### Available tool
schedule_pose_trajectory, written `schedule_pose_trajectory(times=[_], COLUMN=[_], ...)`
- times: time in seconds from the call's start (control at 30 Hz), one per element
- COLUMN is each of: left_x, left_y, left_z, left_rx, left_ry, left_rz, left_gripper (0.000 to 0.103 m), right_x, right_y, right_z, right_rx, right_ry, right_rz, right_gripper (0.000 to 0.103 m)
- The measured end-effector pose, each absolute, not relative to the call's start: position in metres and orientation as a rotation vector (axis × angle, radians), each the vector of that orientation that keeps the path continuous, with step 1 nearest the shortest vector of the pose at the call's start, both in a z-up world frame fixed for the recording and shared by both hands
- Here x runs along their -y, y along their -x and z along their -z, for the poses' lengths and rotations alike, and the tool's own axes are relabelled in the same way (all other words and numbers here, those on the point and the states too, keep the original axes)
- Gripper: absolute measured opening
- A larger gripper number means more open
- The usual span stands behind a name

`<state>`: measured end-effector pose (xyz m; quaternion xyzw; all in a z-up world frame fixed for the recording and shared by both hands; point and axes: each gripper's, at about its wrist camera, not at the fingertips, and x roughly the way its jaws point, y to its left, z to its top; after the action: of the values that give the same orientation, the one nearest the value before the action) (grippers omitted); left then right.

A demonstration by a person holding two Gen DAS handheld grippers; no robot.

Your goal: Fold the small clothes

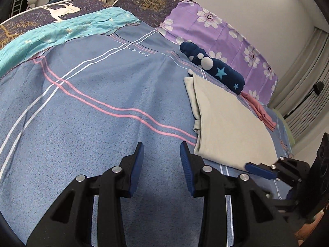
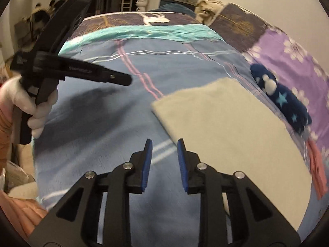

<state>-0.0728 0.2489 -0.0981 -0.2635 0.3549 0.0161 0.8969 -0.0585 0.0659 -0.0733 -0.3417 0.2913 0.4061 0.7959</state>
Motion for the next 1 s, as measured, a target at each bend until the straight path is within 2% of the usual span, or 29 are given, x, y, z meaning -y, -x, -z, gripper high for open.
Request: schedule_pose_trajectory(times=[0.2, 0.33, 0.43, 0.47, 0.5, 0.53, 0.67, 0.8, 1.0], left_x=[-0.266, -0.269, -0.271, -0.273, -0.274, -0.275, -0.276, -0.276, -0.271], left_y=[0.072, 0.063, 0.056, 0.054, 0.052, 0.051, 0.045, 0.024, -0.043], left_z=[0.097, 0.096, 0.097, 0.098, 0.098, 0.098, 0.095, 0.091, 0.109], left_rx=[-0.712, -0.705, -0.713, -0.716, -0.718, -0.719, -0.724, -0.734, -0.830], left_ry=[0.573, 0.578, 0.571, 0.578, 0.586, 0.591, 0.588, 0.595, 0.727], left_rz=[-0.015, 0.018, 0.025, 0.027, 0.032, 0.038, 0.070, 0.133, 0.330], left_gripper=[0.037, 0.038, 0.038, 0.038, 0.038, 0.038, 0.038, 0.038, 0.038], right_x=[-0.104, -0.118, -0.127, -0.130, -0.130, -0.131, -0.105, -0.071, -0.069], right_y=[0.063, 0.061, 0.059, 0.057, 0.055, 0.051, 0.032, 0.000, -0.001], right_z=[0.100, 0.119, 0.126, 0.127, 0.129, 0.130, 0.082, 0.039, 0.035], right_rx=[-0.524, -0.440, -0.375, -0.366, -0.368, -0.373, -0.429, -0.578, -0.604], right_ry=[0.970, 1.098, 1.133, 1.136, 1.138, 1.129, 0.809, 0.449, 0.399], right_rz=[-0.733, -0.652, -0.623, -0.623, -0.627, -0.628, -0.701, -0.775, -0.793], right_gripper=[0.028, 0.034, 0.033, 0.025, 0.010, 0.007, 0.004, 0.004, 0.004])
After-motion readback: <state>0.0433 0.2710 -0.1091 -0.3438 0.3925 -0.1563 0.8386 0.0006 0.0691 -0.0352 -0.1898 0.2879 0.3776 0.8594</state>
